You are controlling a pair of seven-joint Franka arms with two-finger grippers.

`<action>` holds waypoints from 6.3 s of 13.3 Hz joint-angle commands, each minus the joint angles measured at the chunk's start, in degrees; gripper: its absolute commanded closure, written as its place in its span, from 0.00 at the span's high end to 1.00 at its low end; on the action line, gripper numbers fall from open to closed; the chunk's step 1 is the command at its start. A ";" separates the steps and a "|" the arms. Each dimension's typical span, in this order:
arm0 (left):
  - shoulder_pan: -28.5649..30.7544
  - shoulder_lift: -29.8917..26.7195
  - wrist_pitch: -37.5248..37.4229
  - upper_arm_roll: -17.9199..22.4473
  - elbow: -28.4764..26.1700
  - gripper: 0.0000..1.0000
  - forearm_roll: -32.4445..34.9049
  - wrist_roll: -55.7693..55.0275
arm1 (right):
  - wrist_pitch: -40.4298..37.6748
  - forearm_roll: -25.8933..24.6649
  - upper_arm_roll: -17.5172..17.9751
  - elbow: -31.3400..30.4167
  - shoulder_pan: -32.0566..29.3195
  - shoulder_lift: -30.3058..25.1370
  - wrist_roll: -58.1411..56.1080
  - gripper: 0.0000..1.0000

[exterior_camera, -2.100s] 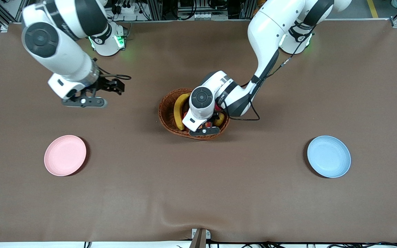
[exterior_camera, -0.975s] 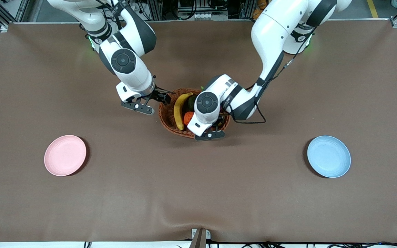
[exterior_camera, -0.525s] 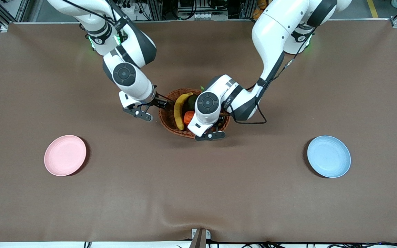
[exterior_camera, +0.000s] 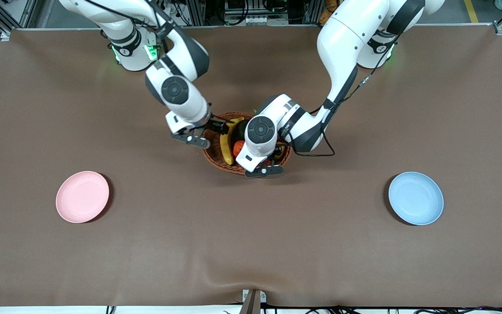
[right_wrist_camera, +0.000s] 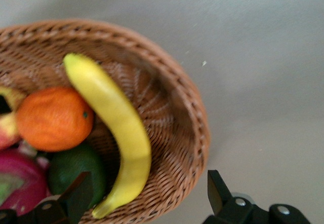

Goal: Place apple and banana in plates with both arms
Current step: 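Close the left gripper on the apple and lift it from the basket, then carry the apple with the left gripper onto the light blue plate, then open the left gripper while the right gripper lifts the banana, then carry the banana with the right gripper and lower it onto the pink plate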

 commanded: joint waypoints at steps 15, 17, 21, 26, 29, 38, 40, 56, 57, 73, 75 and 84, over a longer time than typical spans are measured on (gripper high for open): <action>4.55 -11.00 -14.36 -0.19 0.34 0.00 0.25 0.42 | 2.57 -0.92 0.90 -1.46 -0.69 -0.35 -3.26 1.00; 7.53 -14.07 -15.77 -0.28 0.34 0.00 -0.54 1.03 | 5.21 -0.92 0.90 -1.28 -0.51 1.58 -3.08 1.00; 18.85 -19.35 -23.23 0.33 0.25 0.00 0.25 16.63 | 10.31 -1.01 0.81 -0.93 0.01 6.24 -3.08 1.00; 34.42 -19.28 -26.06 0.33 -0.28 0.00 1.30 37.37 | 13.22 -1.10 0.64 -1.02 1.51 9.32 -2.91 0.88; 41.63 -16.65 -23.44 0.33 -0.36 0.00 4.89 46.79 | 13.22 -1.10 0.55 -1.11 2.04 10.38 -2.91 0.77; 51.05 -3.63 -5.23 0.25 -0.54 0.00 4.12 64.58 | 13.48 -1.36 -1.73 -1.11 3.79 12.58 -2.91 0.33; 50.97 -2.75 -5.23 0.25 -0.54 0.00 4.03 64.40 | 13.05 -1.27 -2.08 -0.67 3.53 11.88 -2.91 0.13; 50.53 -29.71 -21.03 -7.22 0.08 1.00 3.59 60.36 | -11.39 -1.10 -15.87 7.33 -2.25 -2.19 -14.56 0.12; 50.62 -31.91 -21.14 -8.53 0.08 1.00 3.67 58.44 | -11.13 -1.18 -17.37 7.42 -4.62 -1.93 -18.60 0.12; 36.38 -53.71 -34.23 6.92 -14.41 1.00 -1.42 48.15 | -1.91 -8.39 -29.15 16.65 -18.79 14.24 -39.46 0.13; 36.29 -54.78 -36.94 6.92 -15.13 1.00 -1.07 46.04 | -1.02 -8.39 -30.12 16.47 -19.05 14.69 -42.18 0.27; 36.91 -53.02 -37.04 5.96 -12.67 1.00 2.00 46.91 | -8.84 -7.69 -26.35 16.73 -16.60 4.51 -47.53 1.00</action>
